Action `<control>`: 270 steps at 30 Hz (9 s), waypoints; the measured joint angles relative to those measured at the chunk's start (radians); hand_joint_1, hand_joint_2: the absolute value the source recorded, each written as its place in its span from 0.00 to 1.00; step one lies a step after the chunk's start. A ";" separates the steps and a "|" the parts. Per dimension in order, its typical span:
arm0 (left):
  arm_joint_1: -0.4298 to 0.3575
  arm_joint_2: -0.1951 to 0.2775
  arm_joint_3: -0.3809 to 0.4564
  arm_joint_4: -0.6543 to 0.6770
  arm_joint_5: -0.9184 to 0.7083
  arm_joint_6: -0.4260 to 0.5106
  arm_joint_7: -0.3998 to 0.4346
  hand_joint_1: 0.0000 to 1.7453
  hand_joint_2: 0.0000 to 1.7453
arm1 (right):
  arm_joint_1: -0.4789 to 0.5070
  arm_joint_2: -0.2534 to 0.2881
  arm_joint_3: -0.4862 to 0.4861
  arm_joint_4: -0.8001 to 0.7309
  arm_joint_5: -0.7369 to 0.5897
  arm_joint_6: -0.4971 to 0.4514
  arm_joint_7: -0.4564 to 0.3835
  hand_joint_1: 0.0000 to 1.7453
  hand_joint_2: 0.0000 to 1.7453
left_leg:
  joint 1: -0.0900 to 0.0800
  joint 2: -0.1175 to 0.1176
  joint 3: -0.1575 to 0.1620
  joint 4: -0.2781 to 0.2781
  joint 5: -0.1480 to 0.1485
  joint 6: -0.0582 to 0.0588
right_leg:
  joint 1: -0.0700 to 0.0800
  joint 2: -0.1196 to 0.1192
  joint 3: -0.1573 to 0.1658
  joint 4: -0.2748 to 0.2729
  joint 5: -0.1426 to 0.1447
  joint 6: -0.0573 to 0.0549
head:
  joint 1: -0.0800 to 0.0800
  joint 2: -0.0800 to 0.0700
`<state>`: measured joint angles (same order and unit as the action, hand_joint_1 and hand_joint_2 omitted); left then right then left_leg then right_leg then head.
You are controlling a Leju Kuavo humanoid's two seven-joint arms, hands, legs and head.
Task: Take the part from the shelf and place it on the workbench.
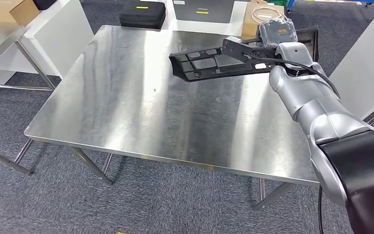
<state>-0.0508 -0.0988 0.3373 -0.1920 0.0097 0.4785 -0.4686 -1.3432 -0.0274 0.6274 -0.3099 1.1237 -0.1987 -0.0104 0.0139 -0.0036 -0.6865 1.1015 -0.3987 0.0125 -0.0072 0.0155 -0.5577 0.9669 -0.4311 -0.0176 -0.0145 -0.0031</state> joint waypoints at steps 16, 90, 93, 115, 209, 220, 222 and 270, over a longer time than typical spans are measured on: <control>-0.004 -0.013 0.053 -0.003 0.038 0.126 -0.165 0.00 0.25 | -0.005 -0.001 -0.019 0.000 0.035 0.000 -0.003 0.00 0.00 | -0.021 -0.003 0.047 -0.104 0.026 0.017 | 0.008 -0.005 -0.002 0.000 -0.012 0.016 | 0.004 0.000; -0.011 -0.005 0.079 -0.003 -0.032 0.008 0.026 0.00 0.00 | -0.019 -0.120 -0.234 0.056 0.025 0.701 0.360 0.00 0.00 | -0.003 0.001 0.067 -0.130 0.038 0.043 | -0.030 -0.012 -0.127 0.214 -0.073 0.064 | 0.005 0.000; -0.012 -0.003 0.079 -0.003 -0.033 0.008 0.026 0.00 0.00 | -0.021 -0.122 -0.234 0.057 0.027 0.700 0.360 0.00 0.00 | 0.000 -0.001 0.054 -0.105 0.031 0.016 | -0.041 -0.018 -0.039 0.034 -0.002 0.085 | 0.007 0.000; -0.017 0.000 0.089 -0.007 -0.035 0.004 0.022 0.00 0.00 | -0.034 -0.123 -0.234 0.060 0.036 0.699 0.359 0.00 0.00 | -0.012 0.008 0.120 -0.108 -0.026 0.053 | -0.009 -0.019 -0.131 0.088 0.025 0.045 | 0.000 0.000; -0.013 -0.002 0.121 -0.011 -0.123 0.013 -0.032 0.00 0.00 | 1.019 -0.124 -0.694 0.090 -0.267 0.057 0.320 0.00 1.00 | 0.003 0.006 0.086 -0.080 -0.031 0.045 | -0.011 -0.023 -0.118 0.216 -0.124 0.039 | 0.018 0.000; -0.012 -0.005 0.121 -0.011 -0.124 0.012 -0.033 0.00 0.00 | 1.020 -0.124 -0.710 0.095 -0.267 0.057 0.320 0.00 1.00 | 0.007 0.010 -0.015 -0.092 0.090 -0.014 | -0.009 -0.014 0.101 0.002 -0.116 0.039 | 0.012 0.000; -0.009 -0.004 0.121 -0.010 -0.124 0.012 -0.033 0.00 0.00 | 1.020 -0.123 -0.710 0.095 -0.269 0.060 0.320 0.00 1.00 | 0.012 0.009 -0.032 -0.057 0.036 -0.023 | -0.018 -0.016 0.083 0.001 -0.090 0.014 | 0.011 0.000; -0.052 -0.021 0.069 -0.011 -0.248 0.013 0.059 0.00 0.00 | 1.276 0.026 -0.921 0.115 -0.403 0.146 0.184 0.00 0.00 | 0.015 0.003 0.139 -0.102 -0.057 0.027 | -0.005 0.009 -0.100 0.179 -0.086 0.029 | 0.022 0.000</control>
<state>-0.1025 -0.1202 0.4062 -0.2031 -0.2386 0.4918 -0.4091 -0.0677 -0.0014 -0.2935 -0.1953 0.7206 -0.0529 0.1732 0.0291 -0.0010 -0.5476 0.9995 -0.4557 0.0399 -0.0126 0.0242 -0.6579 1.1461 -0.5173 0.0114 0.0073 -0.0031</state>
